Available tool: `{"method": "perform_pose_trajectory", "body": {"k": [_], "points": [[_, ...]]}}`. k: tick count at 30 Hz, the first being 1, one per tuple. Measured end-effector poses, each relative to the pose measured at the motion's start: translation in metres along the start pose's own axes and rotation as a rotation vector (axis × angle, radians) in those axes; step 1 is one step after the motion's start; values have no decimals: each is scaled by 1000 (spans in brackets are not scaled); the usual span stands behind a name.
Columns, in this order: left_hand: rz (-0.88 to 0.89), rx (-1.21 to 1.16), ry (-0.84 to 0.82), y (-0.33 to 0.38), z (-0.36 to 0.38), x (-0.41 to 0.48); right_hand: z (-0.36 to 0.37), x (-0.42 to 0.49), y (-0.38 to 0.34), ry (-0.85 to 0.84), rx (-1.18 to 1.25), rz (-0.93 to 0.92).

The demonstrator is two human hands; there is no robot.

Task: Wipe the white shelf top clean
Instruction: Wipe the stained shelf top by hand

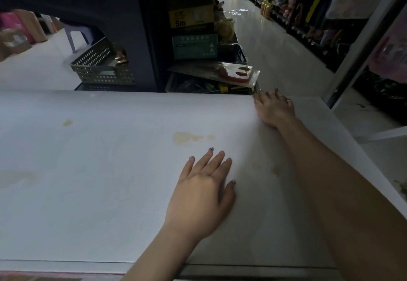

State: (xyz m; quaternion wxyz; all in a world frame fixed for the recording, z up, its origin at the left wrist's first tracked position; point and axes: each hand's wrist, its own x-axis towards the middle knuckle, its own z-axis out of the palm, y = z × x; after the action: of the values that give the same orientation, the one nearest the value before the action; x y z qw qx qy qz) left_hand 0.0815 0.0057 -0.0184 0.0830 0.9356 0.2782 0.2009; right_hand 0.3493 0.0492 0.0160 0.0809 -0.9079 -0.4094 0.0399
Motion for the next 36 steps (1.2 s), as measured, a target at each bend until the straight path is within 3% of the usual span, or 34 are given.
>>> {"method": "perform_pose_trajectory", "body": {"k": [36], "points": [[-35, -69, -151, 4, -12, -1, 8, -131, -2, -43, -42, -123]]}}
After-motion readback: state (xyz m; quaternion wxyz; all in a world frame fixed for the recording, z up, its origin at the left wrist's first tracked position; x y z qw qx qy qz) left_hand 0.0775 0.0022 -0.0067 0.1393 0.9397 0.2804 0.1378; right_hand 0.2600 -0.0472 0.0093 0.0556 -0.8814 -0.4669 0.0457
